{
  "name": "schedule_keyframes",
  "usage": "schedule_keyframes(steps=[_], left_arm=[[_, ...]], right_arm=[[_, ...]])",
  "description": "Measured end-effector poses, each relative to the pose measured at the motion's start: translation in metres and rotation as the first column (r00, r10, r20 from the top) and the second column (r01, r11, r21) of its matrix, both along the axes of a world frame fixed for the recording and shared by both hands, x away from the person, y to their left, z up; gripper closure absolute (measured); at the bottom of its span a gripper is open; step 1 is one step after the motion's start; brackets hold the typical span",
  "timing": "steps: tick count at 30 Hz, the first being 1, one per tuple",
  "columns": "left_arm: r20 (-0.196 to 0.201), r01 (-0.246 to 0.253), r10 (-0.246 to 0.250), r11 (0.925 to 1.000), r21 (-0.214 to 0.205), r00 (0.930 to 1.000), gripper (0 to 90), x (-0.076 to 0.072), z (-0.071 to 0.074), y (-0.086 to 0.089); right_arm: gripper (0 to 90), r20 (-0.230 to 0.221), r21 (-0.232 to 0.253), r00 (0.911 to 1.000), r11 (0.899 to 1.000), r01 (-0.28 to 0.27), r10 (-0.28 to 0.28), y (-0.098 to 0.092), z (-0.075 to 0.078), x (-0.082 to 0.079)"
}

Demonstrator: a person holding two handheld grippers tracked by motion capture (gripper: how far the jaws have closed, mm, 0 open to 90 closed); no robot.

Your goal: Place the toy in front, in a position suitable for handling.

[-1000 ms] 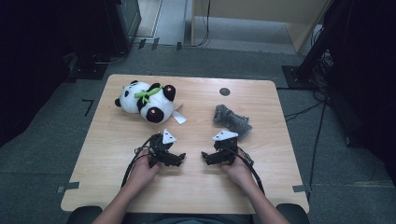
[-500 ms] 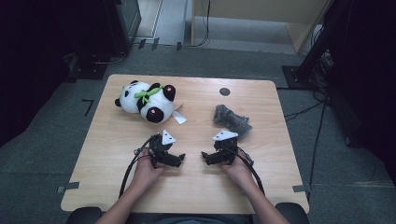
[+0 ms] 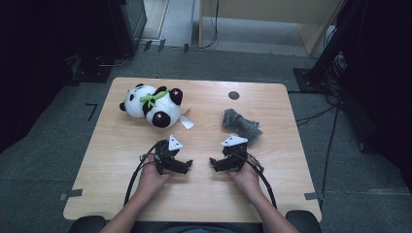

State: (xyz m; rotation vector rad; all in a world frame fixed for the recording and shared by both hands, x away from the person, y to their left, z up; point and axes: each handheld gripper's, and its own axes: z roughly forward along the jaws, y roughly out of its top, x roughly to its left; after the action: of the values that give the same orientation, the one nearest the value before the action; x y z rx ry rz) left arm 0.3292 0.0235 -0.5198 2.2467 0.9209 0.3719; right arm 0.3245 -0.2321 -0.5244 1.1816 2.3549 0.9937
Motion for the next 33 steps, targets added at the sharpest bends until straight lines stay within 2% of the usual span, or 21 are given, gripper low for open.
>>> schedule_keyframes(steps=[9, 10, 11, 12, 15, 18, 22, 25, 27, 33], left_arm=[[0.008, 0.006, -0.006, 0.9999, -0.009, 1.0, 1.5, -0.001, 0.001, 0.001], [0.02, 0.012, -0.012, 0.9996, -0.024, 0.9997, 9.1, -0.002, 0.002, 0.003], [0.027, 0.015, -0.014, 0.9994, -0.033, 0.9995, 20.3, -0.003, 0.003, 0.004], [0.026, 0.017, -0.017, 0.9993, -0.032, 0.9995, 23.9, -0.003, 0.003, 0.005], [0.023, 0.017, -0.016, 0.9994, -0.03, 0.9996, 23.7, -0.003, 0.003, 0.004], [0.015, 0.021, -0.02, 0.9995, -0.024, 0.9997, 24.8, -0.003, 0.005, 0.006], [-0.009, 0.025, -0.025, 0.9988, -0.043, 0.9996, 25.3, -0.002, 0.006, 0.008], [-0.024, 0.016, -0.017, 0.9988, -0.047, 0.9996, 31.1, -0.002, 0.008, 0.009], [-0.035, 0.016, -0.018, 0.9986, -0.051, 0.9992, 31.3, -0.002, 0.009, 0.009], [-0.072, 0.027, -0.031, 0.9981, -0.056, 0.9969, 32.0, 0.001, 0.012, 0.014]], right_arm=[[0.0, 0.0, 0.0, 1.0, 1.0, 0.003, -0.003, 0.0, 0.0, 0.0], [0.0, 0.0, 0.0, 1.0, 1.0, 0.002, -0.002, 0.0, 0.0, 0.0], [0.0, 0.0, 0.0, 1.0, 1.0, 0.002, -0.002, 0.0, 0.0, 0.0], [0.0, 0.0, 0.0, 1.0, 1.0, 0.003, -0.003, 0.0, 0.0, 0.0], [0.0, 0.0, 0.0, 1.0, 1.0, 0.003, -0.003, 0.001, 0.0, 0.0], [0.6, 0.002, 0.002, 1.0, 1.0, 0.005, -0.005, 0.001, 0.0, 0.0], [6.7, 0.012, 0.015, 0.9999, 1.0, 0.008, -0.008, 0.001, 0.001, 0.0], [12.3, 0.017, 0.018, 0.9997, 1.0, 0.016, -0.017, 0.001, 0.002, 0.0], [15.4, 0.016, 0.025, 0.9995, 0.999, 0.027, -0.028, 0.0, 0.003, 0.001], [20.3, -0.015, 0.042, 0.9994, 0.999, 0.032, -0.031, -0.003, 0.006, 0.003]])
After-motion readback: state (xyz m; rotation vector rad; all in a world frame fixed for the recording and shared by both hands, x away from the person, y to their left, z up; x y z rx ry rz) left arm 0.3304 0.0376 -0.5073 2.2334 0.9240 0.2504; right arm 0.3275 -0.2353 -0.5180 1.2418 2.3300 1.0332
